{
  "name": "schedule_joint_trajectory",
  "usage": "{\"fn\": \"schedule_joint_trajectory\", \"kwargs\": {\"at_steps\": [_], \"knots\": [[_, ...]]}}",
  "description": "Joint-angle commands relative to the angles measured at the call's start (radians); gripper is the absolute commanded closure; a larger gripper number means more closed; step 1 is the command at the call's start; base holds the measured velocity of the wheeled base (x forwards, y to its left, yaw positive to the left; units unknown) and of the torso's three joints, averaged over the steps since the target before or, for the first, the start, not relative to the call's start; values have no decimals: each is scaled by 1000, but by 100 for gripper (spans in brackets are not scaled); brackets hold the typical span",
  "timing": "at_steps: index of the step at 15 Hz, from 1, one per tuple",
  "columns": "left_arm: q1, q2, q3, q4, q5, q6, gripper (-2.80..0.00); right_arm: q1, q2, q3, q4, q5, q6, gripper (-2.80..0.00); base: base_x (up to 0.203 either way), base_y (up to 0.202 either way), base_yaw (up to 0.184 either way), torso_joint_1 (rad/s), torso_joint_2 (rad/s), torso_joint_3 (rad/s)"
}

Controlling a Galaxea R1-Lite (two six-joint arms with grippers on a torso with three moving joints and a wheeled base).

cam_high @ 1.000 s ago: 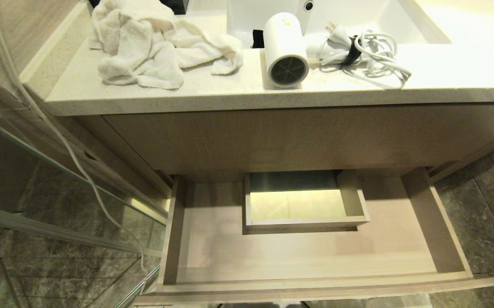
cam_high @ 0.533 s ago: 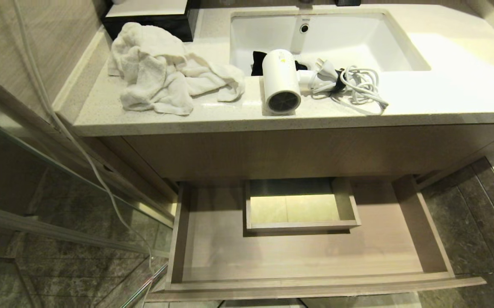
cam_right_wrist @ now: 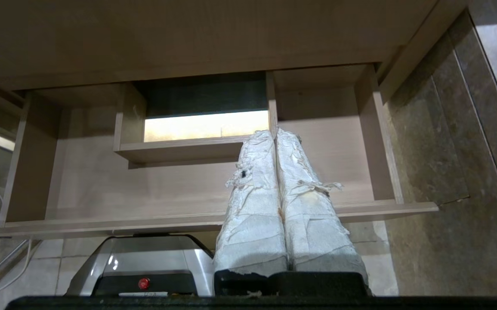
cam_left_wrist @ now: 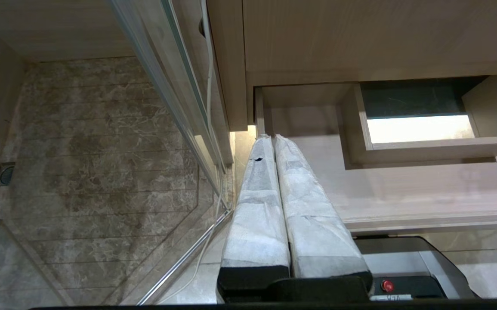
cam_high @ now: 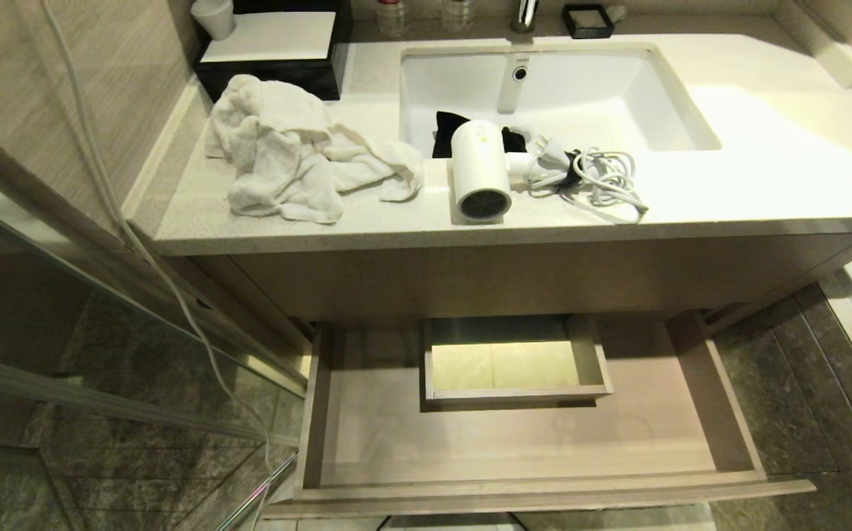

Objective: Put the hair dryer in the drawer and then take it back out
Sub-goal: Pick up the hairdryer

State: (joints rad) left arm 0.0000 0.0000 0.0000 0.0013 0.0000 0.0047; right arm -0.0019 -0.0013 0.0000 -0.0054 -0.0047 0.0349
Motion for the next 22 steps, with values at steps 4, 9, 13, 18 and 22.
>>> {"fn": "schedule_joint_trajectory", "kwargs": {"at_steps": [4, 9, 13, 18, 22], "knots": [[0, 0, 1, 0, 0, 0, 0, 0, 1, 2, -1, 0, -1, 0, 0, 0, 0, 168, -323, -155], [0, 0, 0, 0, 0, 0, 0, 0, 1, 2, -2, 0, 0, 0, 0, 0, 0, 119, -245, -111], [0, 0, 0, 0, 0, 0, 0, 0, 1, 2, -2, 1, -2, 0, 0, 0, 0, 0, 0, 0], [0, 0, 1, 0, 0, 0, 0, 0, 1, 2, 1, 9, -15, 0, 0, 0, 0, 0, 0, 0], [0, 0, 1, 0, 0, 0, 0, 0, 1, 2, 5, 8, -18, 0, 0, 0, 0, 0, 0, 0]]}}
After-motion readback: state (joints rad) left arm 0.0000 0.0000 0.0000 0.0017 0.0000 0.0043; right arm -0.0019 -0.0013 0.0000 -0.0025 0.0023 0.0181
